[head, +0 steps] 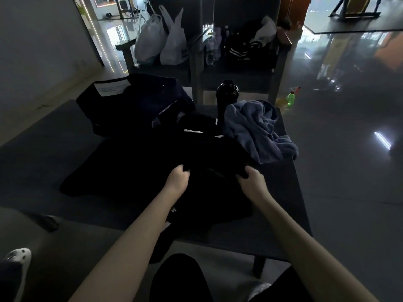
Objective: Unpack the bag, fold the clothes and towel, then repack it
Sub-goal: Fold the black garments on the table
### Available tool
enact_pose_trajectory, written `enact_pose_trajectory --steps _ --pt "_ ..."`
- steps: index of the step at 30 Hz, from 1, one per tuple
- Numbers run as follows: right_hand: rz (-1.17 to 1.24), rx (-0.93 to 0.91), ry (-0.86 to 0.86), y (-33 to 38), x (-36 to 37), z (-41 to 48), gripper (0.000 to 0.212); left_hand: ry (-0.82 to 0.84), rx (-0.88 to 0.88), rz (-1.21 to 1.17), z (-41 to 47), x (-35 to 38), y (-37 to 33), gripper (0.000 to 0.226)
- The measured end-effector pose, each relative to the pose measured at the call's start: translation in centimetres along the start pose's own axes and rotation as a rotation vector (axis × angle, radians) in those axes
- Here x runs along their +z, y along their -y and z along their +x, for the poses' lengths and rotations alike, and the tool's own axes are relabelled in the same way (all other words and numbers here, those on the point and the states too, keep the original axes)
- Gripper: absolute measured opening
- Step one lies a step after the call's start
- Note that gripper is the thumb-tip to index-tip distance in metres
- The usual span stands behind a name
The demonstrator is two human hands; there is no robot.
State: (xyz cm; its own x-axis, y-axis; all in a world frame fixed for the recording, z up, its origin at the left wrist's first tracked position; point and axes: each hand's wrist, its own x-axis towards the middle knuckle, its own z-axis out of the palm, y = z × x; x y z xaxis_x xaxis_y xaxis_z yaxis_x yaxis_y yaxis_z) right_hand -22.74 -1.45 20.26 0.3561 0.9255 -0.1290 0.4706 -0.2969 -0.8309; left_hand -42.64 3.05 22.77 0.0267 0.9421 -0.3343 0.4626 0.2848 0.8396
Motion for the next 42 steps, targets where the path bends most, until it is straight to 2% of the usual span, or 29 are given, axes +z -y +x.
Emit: enact_pose_trajectory --steps 2,3,4,6,8,9,11,14,17,19,21,23,25,26,27,29,30,32,33,35,39,41,42 --pt "0.029 -0.128 -0.194 0.6 -0.3 -0.2 0.015 -0.002 0.005 -0.05 0.0 -0.1 -0.1 0.026" --pt "0.07 -0.202 -0.232 0.8 -0.6 -0.5 0.023 0.001 0.002 -0.08 0.0 -0.2 -0.2 0.025" --pt "0.126 -0.282 -0.183 1.1 -0.8 -0.8 0.03 0.005 -0.004 -0.107 -0.1 -0.1 -0.4 0.024" --pt "0.167 -0.451 0.123 1.5 -1.0 -1.8 0.057 0.004 -0.007 -0.131 0.0 0.0 -0.8 0.023" --pt "-0.034 -0.571 0.373 1.0 -0.9 -2.7 0.086 -0.006 -0.016 -0.12 0.3 0.3 -1.4 0.023" --pt "-0.176 -0.621 0.403 0.7 -0.9 -2.8 0.094 -0.013 -0.025 -0.105 0.5 0.3 -1.7 0.023" --pt "-0.406 -0.691 0.345 0.3 -0.5 -2.9 0.1 -0.023 -0.064 -0.086 0.6 0.5 -2.1 0.026" --pt "-0.521 -0.659 0.197 0.6 0.5 -3.0 0.085 0.002 -0.13 -0.129 0.3 0.5 -2.0 0.032" --pt "-0.504 -0.559 0.099 0.7 1.4 -2.8 0.044 0.107 -0.115 -0.182 -0.3 -0.3 -1.7 0.035" --pt "-0.365 -0.446 0.139 0.6 1.7 -2.5 0.021 0.193 -0.057 -0.152 -1.0 -0.9 -1.6 0.045" --pt "-0.133 -0.279 0.156 0.7 1.7 -2.1 0.008 0.243 0.023 -0.032 -1.8 -1.5 -1.3 0.062" --pt "0.112 -0.096 0.16 1.5 1.5 -1.7 0.013 0.254 0.107 0.13 -2.5 -1.9 -0.6 0.08" --pt "0.37 0.058 0.192 2.6 1.2 -1.6 0.015 0.265 0.18 0.394 -3.4 -1.6 0.2 0.094" --pt "0.455 0.114 0.228 3.3 0.8 -1.7 0.015 0.254 0.204 0.506 -3.8 -1.2 0.6 0.092" --pt "0.494 0.153 0.278 4.0 0.1 -1.8 0.017 0.224 0.219 0.544 -3.7 -0.9 1.1 0.08" --pt "0.483 0.197 0.371 5.0 -1.3 -2.0 0.017 0.17 0.227 0.415 -3.3 -0.9 1.4 0.034" --pt "0.479 0.213 0.39 5.3 -2.0 -1.9 0.016 0.174 0.21 0.294 -3.0 -1.3 1.5 0.022" --pt "0.501 0.237 0.352 5.7 -3.1 -1.6 0.011 0.249 0.141 0.053 -2.4 -2.2 1.0 0.022" --pt "0.506 0.233 0.298 5.6 -3.4 -1.1 0.009 0.283 0.103 -0.047 -2.1 -2.6 0.5 0.022" --pt "0.45 0.187 0.167 5.2 -3.6 -0.2 0.011 0.239 0.035 -0.109 -1.3 -2.8 -0.5 0.017" --pt "0.086 -0.068 -0.111 3.3 -2.4 0.0 0.029 0.005 -0.039 0.015 1.6 -2.6 -0.2 0.013" --pt "-0.001 -0.208 -0.16 2.5 -1.2 -1.7 0.031 0.008 -0.125 -0.021 1.8 -2.5 0.5 0.019" --pt "-0.017 -0.221 -0.114 2.2 -0.6 -2.8 0.037 0.03 -0.177 -0.05 1.8 -2.5 1.0 0.026"
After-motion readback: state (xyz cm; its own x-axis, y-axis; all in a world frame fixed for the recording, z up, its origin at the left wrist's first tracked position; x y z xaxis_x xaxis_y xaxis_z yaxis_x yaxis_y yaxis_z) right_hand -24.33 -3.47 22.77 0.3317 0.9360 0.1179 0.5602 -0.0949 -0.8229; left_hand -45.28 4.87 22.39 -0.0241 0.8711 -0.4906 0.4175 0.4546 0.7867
